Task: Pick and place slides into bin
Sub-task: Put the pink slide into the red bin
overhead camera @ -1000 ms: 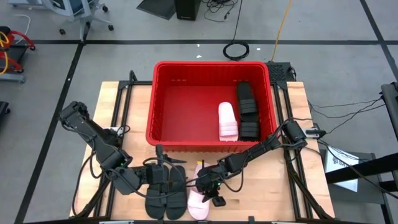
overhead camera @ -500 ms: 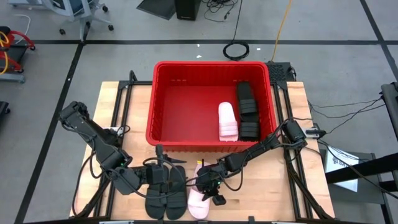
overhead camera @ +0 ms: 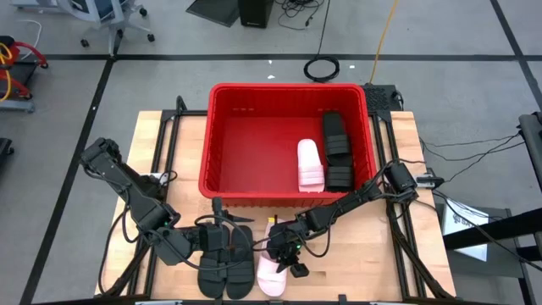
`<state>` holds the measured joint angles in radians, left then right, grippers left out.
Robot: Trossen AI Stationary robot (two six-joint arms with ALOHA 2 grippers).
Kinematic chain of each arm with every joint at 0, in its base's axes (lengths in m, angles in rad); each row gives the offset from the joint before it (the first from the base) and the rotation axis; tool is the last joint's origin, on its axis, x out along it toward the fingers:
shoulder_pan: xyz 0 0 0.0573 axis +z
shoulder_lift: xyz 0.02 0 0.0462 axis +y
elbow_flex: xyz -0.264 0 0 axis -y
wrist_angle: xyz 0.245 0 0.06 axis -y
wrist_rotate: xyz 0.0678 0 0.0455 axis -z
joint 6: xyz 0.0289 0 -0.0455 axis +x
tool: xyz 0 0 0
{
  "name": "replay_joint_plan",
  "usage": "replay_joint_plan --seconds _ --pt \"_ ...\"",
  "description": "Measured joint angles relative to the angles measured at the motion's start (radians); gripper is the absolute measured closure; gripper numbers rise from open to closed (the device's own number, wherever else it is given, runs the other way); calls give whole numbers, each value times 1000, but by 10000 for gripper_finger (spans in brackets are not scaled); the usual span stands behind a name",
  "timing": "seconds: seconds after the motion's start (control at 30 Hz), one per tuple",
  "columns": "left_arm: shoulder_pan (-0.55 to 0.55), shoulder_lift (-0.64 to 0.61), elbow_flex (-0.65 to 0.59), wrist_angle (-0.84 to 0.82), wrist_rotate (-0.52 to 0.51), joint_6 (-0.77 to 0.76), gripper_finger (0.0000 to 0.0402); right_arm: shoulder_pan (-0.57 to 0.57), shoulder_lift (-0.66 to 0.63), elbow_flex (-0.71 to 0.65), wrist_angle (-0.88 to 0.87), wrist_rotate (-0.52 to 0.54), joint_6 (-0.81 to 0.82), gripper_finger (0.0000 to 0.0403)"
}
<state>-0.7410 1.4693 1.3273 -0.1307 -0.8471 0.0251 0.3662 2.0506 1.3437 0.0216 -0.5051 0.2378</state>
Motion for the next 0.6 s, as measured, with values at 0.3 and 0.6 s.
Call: replay_joint_plan --seconds 0.3,0.6 --pt "0 0 0 -1 0 2 160 -18 -56 0 -28 8 -27 397" --pt "16 0 -1 6 -11 14 160 -11 -179 0 -40 4 -93 397"
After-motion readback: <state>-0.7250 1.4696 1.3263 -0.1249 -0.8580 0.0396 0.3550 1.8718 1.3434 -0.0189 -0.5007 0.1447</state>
